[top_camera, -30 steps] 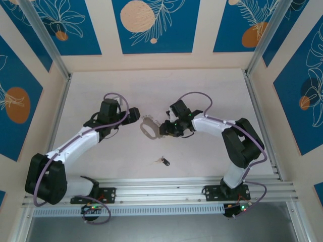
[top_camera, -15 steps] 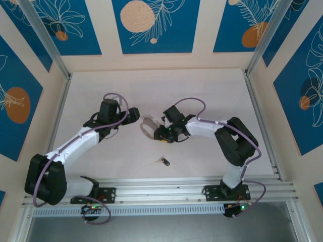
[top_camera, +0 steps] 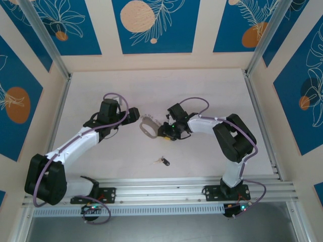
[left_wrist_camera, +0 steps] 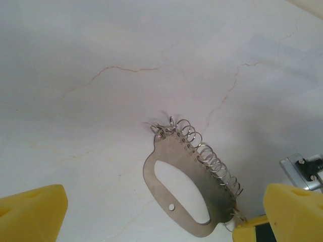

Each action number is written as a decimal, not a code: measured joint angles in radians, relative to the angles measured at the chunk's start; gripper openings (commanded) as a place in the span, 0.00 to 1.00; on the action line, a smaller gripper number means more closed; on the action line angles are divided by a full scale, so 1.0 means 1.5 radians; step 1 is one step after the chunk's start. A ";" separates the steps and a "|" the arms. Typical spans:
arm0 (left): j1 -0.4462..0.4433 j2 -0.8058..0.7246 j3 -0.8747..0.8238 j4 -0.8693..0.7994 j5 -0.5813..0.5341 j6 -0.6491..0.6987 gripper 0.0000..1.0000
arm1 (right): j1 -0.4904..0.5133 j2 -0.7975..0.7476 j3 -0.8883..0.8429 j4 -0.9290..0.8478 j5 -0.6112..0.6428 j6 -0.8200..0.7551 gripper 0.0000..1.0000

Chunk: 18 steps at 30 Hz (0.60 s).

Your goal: Put the keys on the keyring

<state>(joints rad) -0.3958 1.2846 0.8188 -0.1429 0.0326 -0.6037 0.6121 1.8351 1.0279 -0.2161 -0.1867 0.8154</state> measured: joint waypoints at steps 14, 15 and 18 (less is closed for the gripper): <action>0.000 0.015 0.000 0.002 0.000 0.000 1.00 | -0.006 0.013 0.004 0.010 -0.003 0.003 0.31; 0.000 0.015 0.000 0.003 0.000 0.000 1.00 | -0.006 0.015 0.006 0.009 -0.003 0.004 0.30; 0.000 0.015 0.000 0.004 0.000 0.000 1.00 | -0.006 0.019 0.009 0.011 -0.002 0.005 0.27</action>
<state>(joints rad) -0.3958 1.3067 0.8188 -0.1371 0.0330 -0.6041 0.6037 1.8629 1.0416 -0.1997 -0.1894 0.8227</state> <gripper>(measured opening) 0.998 0.290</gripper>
